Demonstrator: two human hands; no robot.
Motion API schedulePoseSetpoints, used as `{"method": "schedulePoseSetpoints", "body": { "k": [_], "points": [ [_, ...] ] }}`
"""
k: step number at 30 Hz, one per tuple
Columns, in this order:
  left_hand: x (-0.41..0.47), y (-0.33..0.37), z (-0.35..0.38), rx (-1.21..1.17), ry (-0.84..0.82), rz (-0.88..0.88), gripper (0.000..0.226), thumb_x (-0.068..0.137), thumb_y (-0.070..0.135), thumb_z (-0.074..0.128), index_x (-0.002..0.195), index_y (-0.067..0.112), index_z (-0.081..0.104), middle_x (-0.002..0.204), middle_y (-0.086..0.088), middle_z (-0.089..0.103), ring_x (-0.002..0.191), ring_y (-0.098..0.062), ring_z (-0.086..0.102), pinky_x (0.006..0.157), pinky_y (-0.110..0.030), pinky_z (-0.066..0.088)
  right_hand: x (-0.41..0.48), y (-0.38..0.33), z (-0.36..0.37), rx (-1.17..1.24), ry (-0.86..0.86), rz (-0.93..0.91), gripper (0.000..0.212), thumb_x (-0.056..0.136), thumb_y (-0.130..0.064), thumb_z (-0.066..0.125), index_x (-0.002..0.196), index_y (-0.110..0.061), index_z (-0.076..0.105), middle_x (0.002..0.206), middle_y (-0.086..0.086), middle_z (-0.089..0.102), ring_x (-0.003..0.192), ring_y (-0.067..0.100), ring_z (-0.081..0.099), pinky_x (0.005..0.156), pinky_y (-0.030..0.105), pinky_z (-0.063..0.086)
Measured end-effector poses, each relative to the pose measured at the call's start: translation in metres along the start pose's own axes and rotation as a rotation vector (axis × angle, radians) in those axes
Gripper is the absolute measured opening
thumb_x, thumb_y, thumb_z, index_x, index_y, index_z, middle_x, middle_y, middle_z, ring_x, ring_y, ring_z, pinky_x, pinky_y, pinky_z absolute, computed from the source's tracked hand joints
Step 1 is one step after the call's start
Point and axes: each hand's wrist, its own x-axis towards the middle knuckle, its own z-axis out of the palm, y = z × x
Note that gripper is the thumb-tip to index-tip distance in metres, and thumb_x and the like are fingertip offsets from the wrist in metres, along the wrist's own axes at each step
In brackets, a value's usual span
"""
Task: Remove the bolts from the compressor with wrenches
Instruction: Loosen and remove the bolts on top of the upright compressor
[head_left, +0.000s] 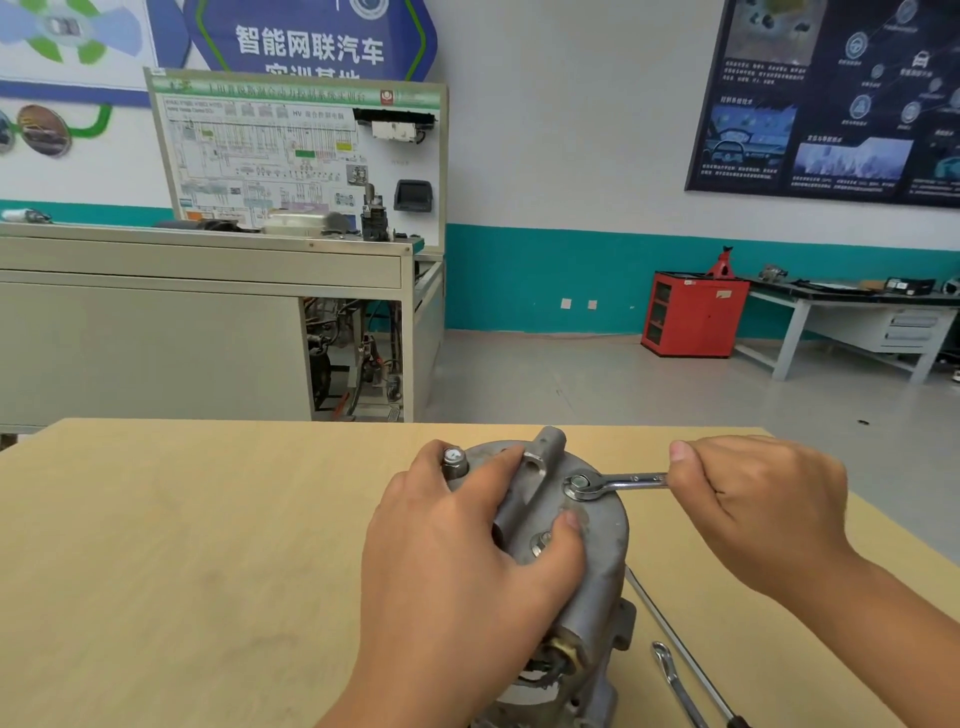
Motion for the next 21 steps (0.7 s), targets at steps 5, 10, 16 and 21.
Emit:
{"method": "schedulePoseSetpoints", "body": {
  "k": [5, 10, 16, 21],
  "points": [
    [0.017, -0.008, -0.006, -0.284, -0.164, 0.046, 0.038, 0.050, 0.065, 0.049, 0.087, 0.062, 0.061, 0.109, 0.029, 0.056, 0.108, 0.010, 0.051, 0.102, -0.027, 0.038, 0.009, -0.015, 0.016, 0.230, 0.062, -0.126, 0.064, 0.100, -0.034, 0.022, 0.042, -0.012, 0.037, 0.040, 0.001, 0.028, 0.034, 0.019, 0.029, 0.045, 0.027, 0.016],
    [0.037, -0.010, -0.005, -0.200, -0.361, 0.127, 0.035, 0.053, 0.076, 0.047, 0.088, 0.073, 0.050, 0.114, 0.036, 0.049, 0.116, 0.018, 0.038, 0.107, -0.029, 0.030, 0.024, 0.001, 0.004, 0.186, 0.001, -0.001, 0.053, 0.095, -0.032, 0.030, 0.043, -0.021, 0.031, 0.047, -0.011, 0.018, 0.036, 0.016, 0.024, 0.044, 0.030, 0.016],
    [0.054, -0.032, -0.016, -0.277, -0.542, 0.168, 0.055, 0.052, 0.069, 0.058, 0.105, 0.075, 0.042, 0.129, 0.039, 0.039, 0.122, 0.024, 0.029, 0.099, 0.002, 0.020, 0.012, 0.012, -0.020, 0.117, -0.071, 0.162, 0.041, 0.091, -0.031, 0.031, 0.055, -0.036, 0.012, 0.043, -0.013, 0.009, 0.041, 0.013, 0.017, 0.043, 0.024, 0.009],
    [0.082, -0.038, -0.028, -0.328, -0.859, 0.219, 0.052, 0.066, 0.050, 0.071, 0.116, 0.056, 0.057, 0.142, 0.034, 0.034, 0.130, 0.018, 0.028, 0.109, -0.009, 0.022, 0.011, 0.002, -0.031, 0.005, -0.196, 0.229, 0.045, 0.090, -0.033, 0.034, 0.051, -0.031, 0.012, 0.039, -0.008, 0.013, 0.034, 0.005, 0.016, 0.041, 0.015, 0.012]
  ]
}}
